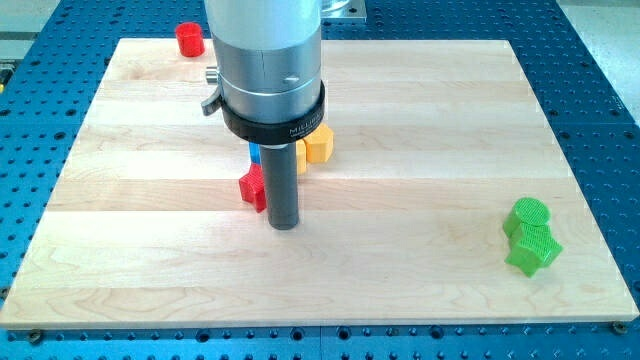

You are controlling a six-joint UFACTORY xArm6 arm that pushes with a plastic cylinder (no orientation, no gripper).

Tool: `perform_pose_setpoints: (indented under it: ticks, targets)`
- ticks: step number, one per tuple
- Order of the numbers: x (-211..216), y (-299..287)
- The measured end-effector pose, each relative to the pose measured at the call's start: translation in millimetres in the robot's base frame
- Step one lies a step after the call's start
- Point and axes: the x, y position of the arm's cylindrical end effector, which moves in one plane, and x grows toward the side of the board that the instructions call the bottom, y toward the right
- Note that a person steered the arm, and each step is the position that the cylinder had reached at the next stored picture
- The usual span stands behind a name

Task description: Separate the green star from the green circle

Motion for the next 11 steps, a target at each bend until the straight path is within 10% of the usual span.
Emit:
perform_pose_setpoints:
  ticks: [1, 4, 7, 10, 11]
  targets:
    - [46, -34]
    - [-15, 3]
    - [102, 92]
    - [92, 310]
    - [40, 265]
